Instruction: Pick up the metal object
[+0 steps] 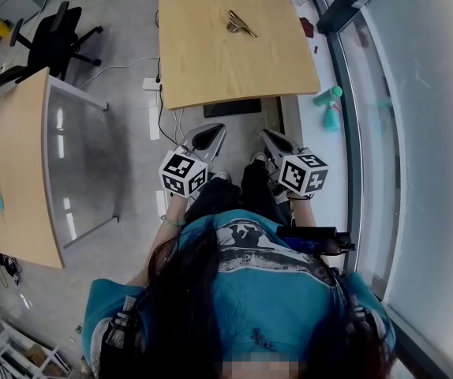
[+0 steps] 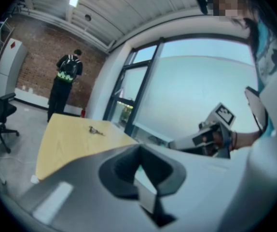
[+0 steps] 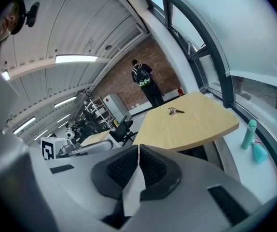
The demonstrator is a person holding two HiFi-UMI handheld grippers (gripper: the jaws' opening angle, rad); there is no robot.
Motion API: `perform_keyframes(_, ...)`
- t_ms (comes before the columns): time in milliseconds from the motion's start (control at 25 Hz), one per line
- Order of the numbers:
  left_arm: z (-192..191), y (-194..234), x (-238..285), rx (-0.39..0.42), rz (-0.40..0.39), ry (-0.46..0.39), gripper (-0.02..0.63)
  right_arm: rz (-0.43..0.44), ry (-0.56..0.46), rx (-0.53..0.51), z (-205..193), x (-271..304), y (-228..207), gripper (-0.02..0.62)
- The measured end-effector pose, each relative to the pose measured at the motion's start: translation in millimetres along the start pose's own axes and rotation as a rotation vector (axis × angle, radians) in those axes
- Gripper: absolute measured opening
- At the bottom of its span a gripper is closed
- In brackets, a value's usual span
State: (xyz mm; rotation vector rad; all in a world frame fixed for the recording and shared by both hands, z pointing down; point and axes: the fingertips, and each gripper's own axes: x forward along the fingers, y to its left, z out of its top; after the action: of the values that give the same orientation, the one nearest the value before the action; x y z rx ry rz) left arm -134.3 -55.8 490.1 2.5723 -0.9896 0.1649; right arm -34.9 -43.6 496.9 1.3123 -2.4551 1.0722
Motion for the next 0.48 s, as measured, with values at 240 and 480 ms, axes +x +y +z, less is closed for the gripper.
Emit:
perform_keyframes(240,9.2,26.9,31.9,-0.010,0.030,0.007,0.002,0.031,0.022,0.011,26.3,34.2,-27.5,0.018)
perform_keyframes(480,27.1,66.0,77.8,-0.048,0.111,0.005,0.003,0.070,0.038,-0.010,76.7,67.4,-65.3,0.018)
